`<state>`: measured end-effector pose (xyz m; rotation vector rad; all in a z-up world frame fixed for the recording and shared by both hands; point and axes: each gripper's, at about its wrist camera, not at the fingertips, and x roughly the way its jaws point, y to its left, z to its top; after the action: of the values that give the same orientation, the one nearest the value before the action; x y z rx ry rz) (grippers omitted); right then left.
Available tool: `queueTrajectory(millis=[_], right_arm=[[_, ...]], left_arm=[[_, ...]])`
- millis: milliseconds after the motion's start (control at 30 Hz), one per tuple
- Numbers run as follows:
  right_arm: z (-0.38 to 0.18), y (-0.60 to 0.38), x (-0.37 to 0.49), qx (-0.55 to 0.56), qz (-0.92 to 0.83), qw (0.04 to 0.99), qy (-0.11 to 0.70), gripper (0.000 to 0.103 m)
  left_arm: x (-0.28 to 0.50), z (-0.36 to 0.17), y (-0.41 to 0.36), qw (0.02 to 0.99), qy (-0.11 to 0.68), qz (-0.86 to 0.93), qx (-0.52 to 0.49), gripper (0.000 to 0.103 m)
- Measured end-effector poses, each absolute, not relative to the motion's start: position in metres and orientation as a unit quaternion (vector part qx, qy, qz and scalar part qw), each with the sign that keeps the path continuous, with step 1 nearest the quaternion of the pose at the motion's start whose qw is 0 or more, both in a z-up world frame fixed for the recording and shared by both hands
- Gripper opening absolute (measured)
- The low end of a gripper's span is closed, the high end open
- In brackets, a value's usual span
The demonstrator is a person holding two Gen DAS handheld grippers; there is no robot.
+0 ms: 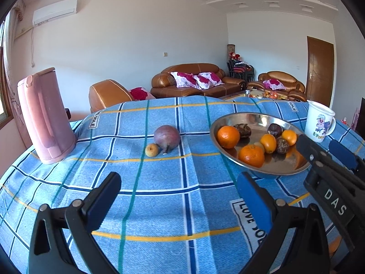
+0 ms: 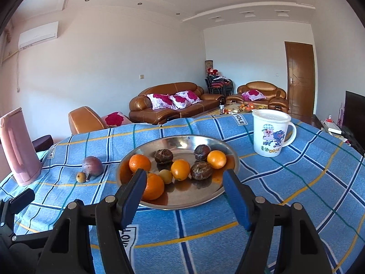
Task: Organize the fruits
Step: 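Withdraw both open tools from the plate toward the purple fruit, then grasp the purple fruit with the right tool while the left grasps the small yellow fruit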
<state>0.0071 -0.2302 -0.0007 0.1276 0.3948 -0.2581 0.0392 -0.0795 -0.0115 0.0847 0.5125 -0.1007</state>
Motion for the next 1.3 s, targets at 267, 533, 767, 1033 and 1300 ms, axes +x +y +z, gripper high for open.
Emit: queueTrajectory(millis=[267,533,767,1033,1300], right_arm=[[-0.004,-0.181,0.035,0.051,-0.090,0.971,0.217,0.071],[-0.010,-0.138,0.069,0.051,-0.049,0.967,0.245,0.071],[-0.015,-0.137,0.084,0.109,-0.050,0.961,0.248,0.071],[-0.018,-0.152,0.083,0.155,-0.047,0.956,0.244,0.071],[-0.019,-0.153,0.085,0.158,-0.040,0.955,0.250,0.071]], left_arm=[[0.063,-0.013,-0.034,0.963,0.260,0.010,0.067,0.103],[0.101,-0.024,0.008,0.949,0.305,0.036,0.071,0.103],[0.147,-0.033,-0.002,0.935,0.345,-0.007,0.081,0.103],[0.201,-0.043,-0.029,0.919,0.381,-0.048,0.093,0.090],[0.234,-0.052,-0.044,0.896,0.428,-0.081,0.090,0.073]])
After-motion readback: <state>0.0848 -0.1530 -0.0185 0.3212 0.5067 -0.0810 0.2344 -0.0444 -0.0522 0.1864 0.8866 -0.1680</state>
